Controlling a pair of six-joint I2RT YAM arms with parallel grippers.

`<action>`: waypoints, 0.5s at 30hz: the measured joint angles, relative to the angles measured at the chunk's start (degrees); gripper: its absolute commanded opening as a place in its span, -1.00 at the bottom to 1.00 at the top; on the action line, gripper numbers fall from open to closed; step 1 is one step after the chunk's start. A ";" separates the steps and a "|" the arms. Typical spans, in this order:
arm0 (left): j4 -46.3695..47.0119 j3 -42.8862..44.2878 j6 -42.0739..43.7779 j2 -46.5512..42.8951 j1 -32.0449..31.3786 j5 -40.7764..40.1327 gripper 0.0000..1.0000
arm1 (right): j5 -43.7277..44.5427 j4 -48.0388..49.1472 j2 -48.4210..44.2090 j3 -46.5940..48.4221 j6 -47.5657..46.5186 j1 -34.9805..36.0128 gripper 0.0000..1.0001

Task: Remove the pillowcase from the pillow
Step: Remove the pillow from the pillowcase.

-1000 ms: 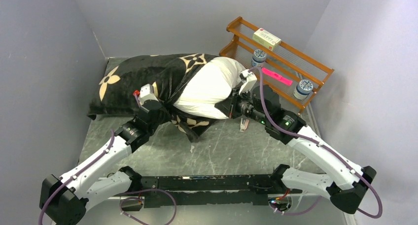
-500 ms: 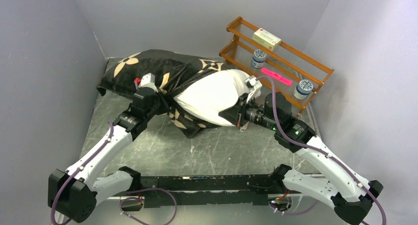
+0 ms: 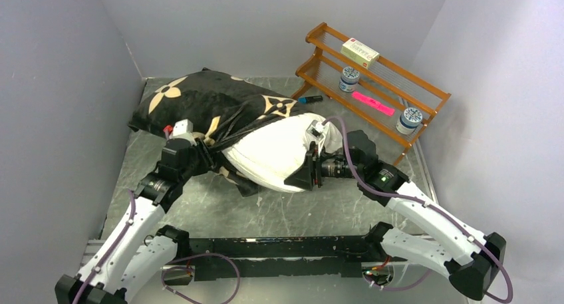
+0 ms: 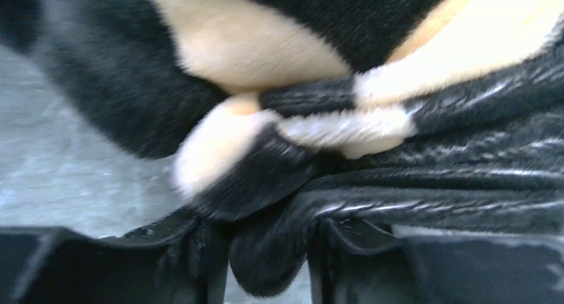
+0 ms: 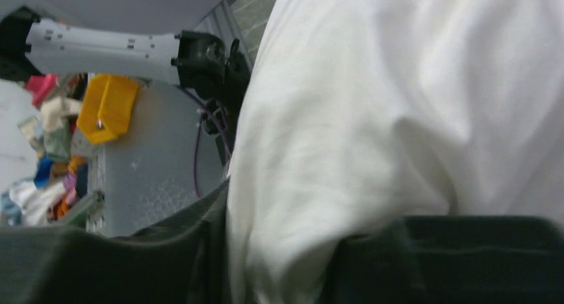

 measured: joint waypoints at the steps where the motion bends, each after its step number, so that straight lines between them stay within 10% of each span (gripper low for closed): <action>1: -0.94 0.00 0.98 -1.03 0.37 -0.72 0.12 | -0.70 -1.03 0.31 0.61 -0.81 0.00 0.09; 15: -4.50 1.42 17.64 -18.16 3.52 -4.48 0.87 | 11.67 -17.33 4.26 23.47 -13.07 -0.26 0.85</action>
